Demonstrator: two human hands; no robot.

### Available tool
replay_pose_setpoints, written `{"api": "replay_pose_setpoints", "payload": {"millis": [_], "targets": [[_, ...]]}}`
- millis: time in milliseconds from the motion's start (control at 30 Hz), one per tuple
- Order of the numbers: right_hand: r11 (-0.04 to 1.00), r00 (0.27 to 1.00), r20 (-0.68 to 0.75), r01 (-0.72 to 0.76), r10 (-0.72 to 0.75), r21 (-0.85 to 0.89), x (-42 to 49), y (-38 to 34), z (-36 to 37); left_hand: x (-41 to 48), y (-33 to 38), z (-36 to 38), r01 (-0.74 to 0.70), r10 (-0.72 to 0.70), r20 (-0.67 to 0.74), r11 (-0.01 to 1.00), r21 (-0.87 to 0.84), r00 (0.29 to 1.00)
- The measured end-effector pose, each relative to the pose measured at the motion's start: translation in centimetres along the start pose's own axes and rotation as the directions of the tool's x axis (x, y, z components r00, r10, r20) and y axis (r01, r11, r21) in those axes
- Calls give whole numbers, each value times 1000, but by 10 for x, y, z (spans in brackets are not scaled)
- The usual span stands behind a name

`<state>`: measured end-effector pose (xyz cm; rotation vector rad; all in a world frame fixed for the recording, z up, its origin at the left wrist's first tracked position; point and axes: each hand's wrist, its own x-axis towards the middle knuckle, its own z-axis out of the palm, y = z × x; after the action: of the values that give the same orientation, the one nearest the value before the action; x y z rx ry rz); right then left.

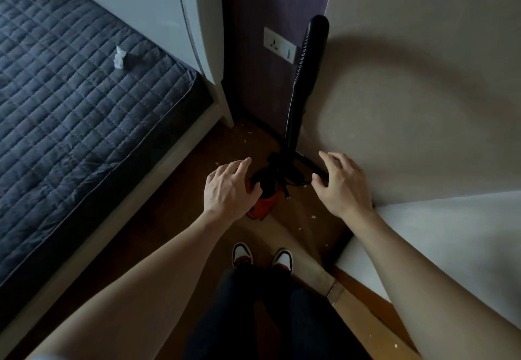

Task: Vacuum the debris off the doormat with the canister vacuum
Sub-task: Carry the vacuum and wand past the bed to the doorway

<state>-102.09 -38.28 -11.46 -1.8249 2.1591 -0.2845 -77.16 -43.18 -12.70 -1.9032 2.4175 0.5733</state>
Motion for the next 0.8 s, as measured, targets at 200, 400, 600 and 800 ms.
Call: {"api": "replay_pose_setpoints", "payload": {"millis": [200, 400, 600, 800], "targets": [[997, 999, -2, -38, 38, 66, 22, 26, 75, 20, -5, 86, 58, -54, 56, 996, -70, 997], [990, 998, -42, -45, 50, 131, 63, 52, 166, 64, -38, 190, 99, -93, 55, 988, -120, 994], [990, 983, -165, -57, 78, 127, 101, 90, 263, 116, -74, 306, 128, -121, 48, 974, -188, 992], [976, 953, -281, -55, 114, 209, 139, 123, 349, 164, -98, 411, 84, -88, -1, 952, -294, 996]]}}
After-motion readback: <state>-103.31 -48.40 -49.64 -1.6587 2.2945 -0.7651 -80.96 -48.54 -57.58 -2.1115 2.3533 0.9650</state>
